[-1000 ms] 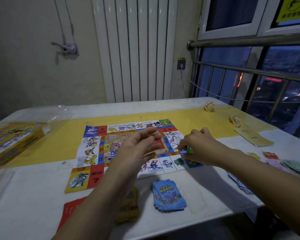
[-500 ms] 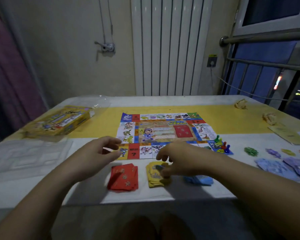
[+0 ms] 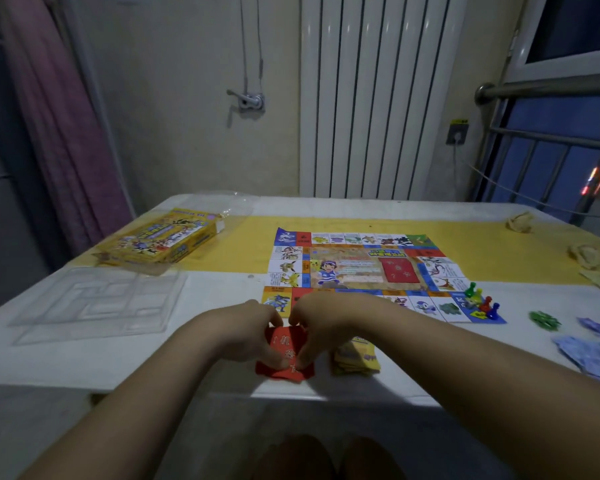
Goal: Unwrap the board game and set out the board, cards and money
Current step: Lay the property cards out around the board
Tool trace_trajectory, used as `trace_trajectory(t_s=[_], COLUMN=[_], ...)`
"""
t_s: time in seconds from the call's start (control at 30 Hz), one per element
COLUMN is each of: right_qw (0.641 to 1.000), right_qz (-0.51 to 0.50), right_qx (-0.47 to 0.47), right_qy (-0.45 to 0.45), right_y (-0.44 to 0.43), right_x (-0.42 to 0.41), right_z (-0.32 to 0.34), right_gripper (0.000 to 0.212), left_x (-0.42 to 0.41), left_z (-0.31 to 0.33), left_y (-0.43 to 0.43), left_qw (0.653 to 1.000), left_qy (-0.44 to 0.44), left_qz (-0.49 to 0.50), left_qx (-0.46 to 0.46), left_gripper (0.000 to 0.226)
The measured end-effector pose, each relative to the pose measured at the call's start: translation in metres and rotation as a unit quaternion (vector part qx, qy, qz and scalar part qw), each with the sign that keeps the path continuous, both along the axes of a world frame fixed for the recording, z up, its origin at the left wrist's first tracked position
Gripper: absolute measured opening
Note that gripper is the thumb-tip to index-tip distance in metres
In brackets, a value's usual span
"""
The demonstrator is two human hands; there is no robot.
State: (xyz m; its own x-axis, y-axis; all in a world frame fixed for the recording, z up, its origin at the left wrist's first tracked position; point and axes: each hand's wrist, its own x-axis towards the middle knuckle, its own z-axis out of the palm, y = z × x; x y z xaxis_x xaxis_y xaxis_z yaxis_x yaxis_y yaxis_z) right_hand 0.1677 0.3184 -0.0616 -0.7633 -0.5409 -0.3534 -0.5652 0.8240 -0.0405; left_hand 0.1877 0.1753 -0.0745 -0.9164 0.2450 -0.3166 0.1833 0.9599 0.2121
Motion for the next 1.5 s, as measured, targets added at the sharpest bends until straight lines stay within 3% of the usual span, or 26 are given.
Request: trace_trajectory(t_s=[0.33,0.57,0.67,0.73,0.8,0.87,0.93,1.03,1.13,1.27,1.37,1.5], right_qw=[0.991,0.997,0.994,0.984,0.944,0.875,0.836,0.813,0.831,0.858,0.854,0.842], right_qz=[-0.032,0.004,-0.001,-0.021,-0.076,-0.136,-0.167,-0.173,-0.127,-0.1,-0.098,-0.107], right_qx=[0.035,0.001,-0.08,-0.172,-0.321,-0.463,-0.522,-0.554,-0.538,-0.494,-0.498,-0.515], right_qy=[-0.122,-0.076,-0.068,-0.041,-0.028,-0.045,-0.031,0.037,0.066,0.096,0.111,0.118], right_y=[-0.019,-0.014,-0.008,-0.007,-0.012,-0.025,-0.04,-0.055,-0.062,-0.065,-0.063,-0.061], right_x=[-0.02,-0.009,-0.003,0.001,0.009,0.019,0.026,0.03,0.032,0.033,0.034,0.036], right_z=[0.009,0.013,0.015,0.013,0.006,-0.008,-0.024,-0.044,-0.058,-0.074,-0.074,-0.073], right_gripper=[0.048,0.053,0.039,0.029,0.025,0.024,0.028,0.044,0.06,0.057,0.051,0.048], left_x=[-0.001,0.022,0.03,0.032,0.033,0.034,0.037,0.037,0.037,0.043,0.047,0.047], left_z=[0.003,-0.024,-0.031,-0.033,-0.034,-0.035,-0.038,-0.049,-0.061,-0.067,-0.066,-0.066], left_y=[-0.001,-0.012,-0.014,-0.017,-0.021,-0.03,-0.039,-0.05,-0.052,-0.045,-0.045,-0.047], left_qw=[1.0,0.972,0.934,0.888,0.821,0.772,0.784,0.848,0.88,0.891,0.894,0.911], left_qy=[-0.018,0.052,0.107,0.172,0.241,0.301,0.352,0.385,0.354,0.346,0.347,0.325], left_qz=[-0.003,0.053,0.076,0.102,0.135,0.148,0.124,0.063,0.073,0.102,0.11,0.093], left_qx=[-0.006,0.223,0.332,0.415,0.5,0.541,0.496,0.36,0.307,0.275,0.262,0.235], left_gripper=[0.066,0.068,0.065,0.071,0.064,0.055,0.05,0.044,0.042,0.053,0.066,0.056])
